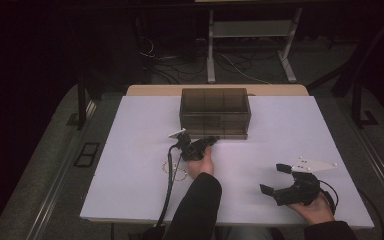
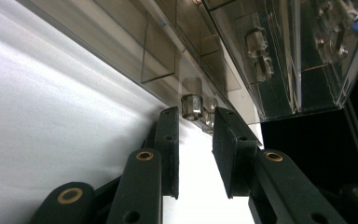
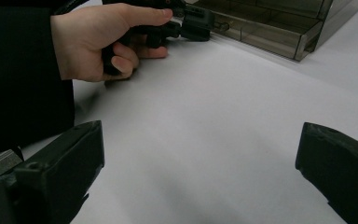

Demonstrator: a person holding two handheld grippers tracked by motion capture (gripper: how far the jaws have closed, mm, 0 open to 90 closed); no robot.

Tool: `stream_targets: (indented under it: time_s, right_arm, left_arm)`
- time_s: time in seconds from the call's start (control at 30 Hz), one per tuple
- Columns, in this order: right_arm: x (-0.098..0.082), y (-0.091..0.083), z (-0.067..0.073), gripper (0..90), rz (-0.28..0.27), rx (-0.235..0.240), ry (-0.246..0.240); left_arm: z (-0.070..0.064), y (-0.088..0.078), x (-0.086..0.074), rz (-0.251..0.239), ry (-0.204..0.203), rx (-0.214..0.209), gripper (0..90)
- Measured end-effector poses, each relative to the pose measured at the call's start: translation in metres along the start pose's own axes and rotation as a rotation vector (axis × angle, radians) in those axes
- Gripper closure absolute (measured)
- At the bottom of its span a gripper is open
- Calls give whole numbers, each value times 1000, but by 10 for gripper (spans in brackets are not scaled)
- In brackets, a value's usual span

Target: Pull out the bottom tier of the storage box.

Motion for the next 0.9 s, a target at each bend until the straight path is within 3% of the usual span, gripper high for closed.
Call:
stream_targets:
  time_s: [0.27, 0.67, 0.83, 0.9]
  right_arm:
    - [0, 0, 0, 5, 4, 2, -5]
    - [-1, 0, 0, 6, 6, -1, -6]
    - [-1, 0, -1, 6, 5, -2, -4]
    - [-1, 0, -1, 5, 7, -2, -3]
  left_arm:
    - [-7, -5, -1, 39, 67, 14, 636]
    - [-19, -13, -1, 83, 200, 39, 474]
    - [-31, -16, 0, 150, 348, 62, 361]
    - [-35, -18, 1, 166, 388, 53, 327]
Point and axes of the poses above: each handheld gripper's, and its own axes: y roughly forward along the jaws, x roughly out of its top, z roughly to its left, the point moved 3 cm from there along y, roughly forward along the jaws, and after that the axes turned 11 degrees about y, right-handed, at the moved point
